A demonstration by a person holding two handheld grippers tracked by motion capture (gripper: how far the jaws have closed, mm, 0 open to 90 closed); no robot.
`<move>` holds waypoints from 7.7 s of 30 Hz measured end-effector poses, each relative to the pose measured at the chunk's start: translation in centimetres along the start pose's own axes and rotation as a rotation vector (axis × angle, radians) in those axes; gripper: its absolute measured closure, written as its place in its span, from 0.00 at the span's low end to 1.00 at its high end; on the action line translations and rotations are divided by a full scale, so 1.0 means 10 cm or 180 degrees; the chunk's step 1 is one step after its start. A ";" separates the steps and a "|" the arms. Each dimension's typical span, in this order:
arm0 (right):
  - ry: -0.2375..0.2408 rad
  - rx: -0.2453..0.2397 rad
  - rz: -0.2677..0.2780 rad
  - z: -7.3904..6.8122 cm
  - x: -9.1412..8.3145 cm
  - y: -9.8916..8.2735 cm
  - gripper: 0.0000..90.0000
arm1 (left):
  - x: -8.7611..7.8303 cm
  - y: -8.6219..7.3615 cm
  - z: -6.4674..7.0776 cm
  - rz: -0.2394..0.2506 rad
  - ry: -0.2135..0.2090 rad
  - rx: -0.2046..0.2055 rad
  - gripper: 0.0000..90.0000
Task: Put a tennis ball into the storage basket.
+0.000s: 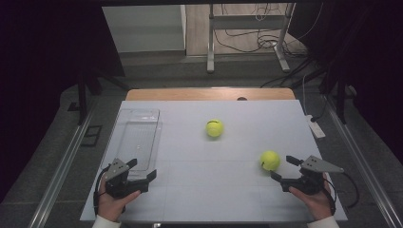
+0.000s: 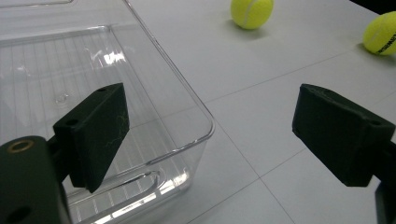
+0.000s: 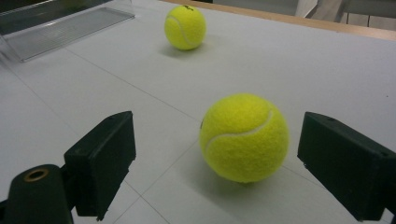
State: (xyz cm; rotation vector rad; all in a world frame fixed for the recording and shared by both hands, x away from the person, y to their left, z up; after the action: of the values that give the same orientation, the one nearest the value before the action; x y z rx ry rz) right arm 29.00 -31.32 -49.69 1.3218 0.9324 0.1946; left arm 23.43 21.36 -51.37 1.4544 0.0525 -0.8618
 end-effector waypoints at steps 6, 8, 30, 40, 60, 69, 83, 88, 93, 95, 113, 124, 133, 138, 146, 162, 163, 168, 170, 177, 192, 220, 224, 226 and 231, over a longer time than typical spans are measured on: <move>0.0008 0.0005 0.0009 0.01 0.01 0.00 0.13 | -0.01 0.01 0.00 0.0004 0.0021 -0.0003 0.13; 0.0009 0.0014 0.0002 0.01 0.01 -0.01 0.13 | 0.00 0.01 -0.01 0.0004 0.0025 -0.0009 0.13; -0.0011 0.0023 -0.0037 0.05 0.02 -0.03 0.14 | 0.01 0.06 0.01 0.0037 0.0034 0.0018 0.13; -0.0017 0.0021 -0.0050 0.04 0.02 -0.05 0.14 | 0.05 0.08 0.04 -0.0028 0.0027 0.0050 0.13; 0.0009 -0.0005 -0.0062 0.03 0.06 -0.04 0.14 | 0.05 0.25 0.11 -0.0043 0.0008 0.0076 0.13; 0.0000 -0.0003 -0.0067 0.05 0.05 -0.05 0.14 | 0.11 0.34 0.16 -0.0054 -0.0037 0.0098 0.13; -0.0003 -0.0015 -0.0082 0.04 0.07 -0.05 0.14 | 0.20 0.45 0.20 -0.0110 -0.0118 0.0152 0.13; -0.0008 -0.0018 -0.0075 0.05 0.07 -0.05 0.14 | 0.23 0.47 0.20 -0.0127 -0.0152 0.0155 0.13; -0.0012 -0.0031 -0.0075 0.04 0.06 -0.05 0.15 | 0.28 0.50 0.22 -0.0149 -0.0185 0.0165 0.13; -0.0029 -0.0029 -0.0073 0.04 0.06 -0.05 0.15 | 0.29 0.51 0.24 -0.0160 -0.0199 0.0181 0.13; -0.0027 -0.0030 -0.0065 0.04 0.06 -0.05 0.15 | 0.43 0.70 0.42 -0.0195 -0.0374 0.0299 0.13; -0.0031 -0.0018 -0.0067 0.05 0.06 -0.05 0.15 | 0.49 0.81 0.53 -0.0182 -0.0475 0.0366 0.13; -0.0033 -0.0021 -0.0064 0.05 0.06 -0.05 0.15 | 0.56 0.85 0.56 -0.0211 -0.0473 0.0404 0.13; -0.0034 -0.0016 -0.0062 0.05 0.06 -0.05 0.15 | 0.60 0.87 0.57 -0.0228 -0.0512 0.0372 0.13; -0.0017 -0.0015 -0.0060 0.05 0.06 -0.06 0.15 | 0.68 0.92 0.66 -0.0270 -0.0564 0.0447 0.13; 0.0023 0.0012 -0.0032 0.04 0.05 -0.06 0.15 | 0.88 0.97 0.69 -0.0401 -0.0541 0.0477 0.13; 0.0029 0.0015 -0.0024 0.05 0.04 -0.06 0.15 | 0.90 0.99 0.70 -0.0410 -0.0542 0.0488 0.13; 0.0052 -0.0002 0.0006 0.04 0.04 -0.04 0.15 | 0.95 1.04 0.73 -0.0410 -0.0574 0.0500 0.13; 0.0062 0.0000 0.0014 0.03 0.05 -0.04 0.15 | 0.96 1.05 0.75 -0.0421 -0.0564 0.0516 0.13; 0.0052 -0.0013 -0.0008 0.01 0.07 -0.03 0.15 | 0.99 1.07 0.72 -0.0417 -0.0578 0.0472 0.12; 0.0036 -0.0025 -0.0032 0.02 0.09 -0.03 0.15 | 1.16 1.22 0.72 -0.0497 -0.0577 0.0456 0.12; 0.0034 -0.0057 -0.0046 0.03 0.11 -0.03 0.15 | 1.40 1.38 0.76 -0.0600 -0.0501 0.0529 0.11; 0.0032 -0.0061 -0.0054 0.02 0.12 -0.03 0.15 | 1.43 1.40 0.78 -0.0600 -0.0517 0.0543 0.11; 0.0032 -0.0058 -0.0057 0.02 0.11 -0.03 0.15 | 1.44 1.41 0.78 -0.0599 -0.0523 0.0537 0.11; 0.0032 -0.0058 -0.0056 0.03 0.11 -0.04 0.15 | 1.48 1.41 0.79 -0.0610 -0.0545 0.0547 0.11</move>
State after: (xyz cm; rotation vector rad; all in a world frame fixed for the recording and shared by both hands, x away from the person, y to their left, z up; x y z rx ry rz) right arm 29.74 -30.94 -50.56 1.2965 0.9483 0.1959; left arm 37.85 5.72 -45.99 1.5468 -0.0112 -1.1687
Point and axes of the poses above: each handheld gripper's, and its own axes: x roughly forward along the jaws, y roughly out of its top, z roughly to its right, the point moved 2 cm from there along x, roughly forward along the jaws, and after that the axes turned 2 degrees about -z, right-handed, at the moved point
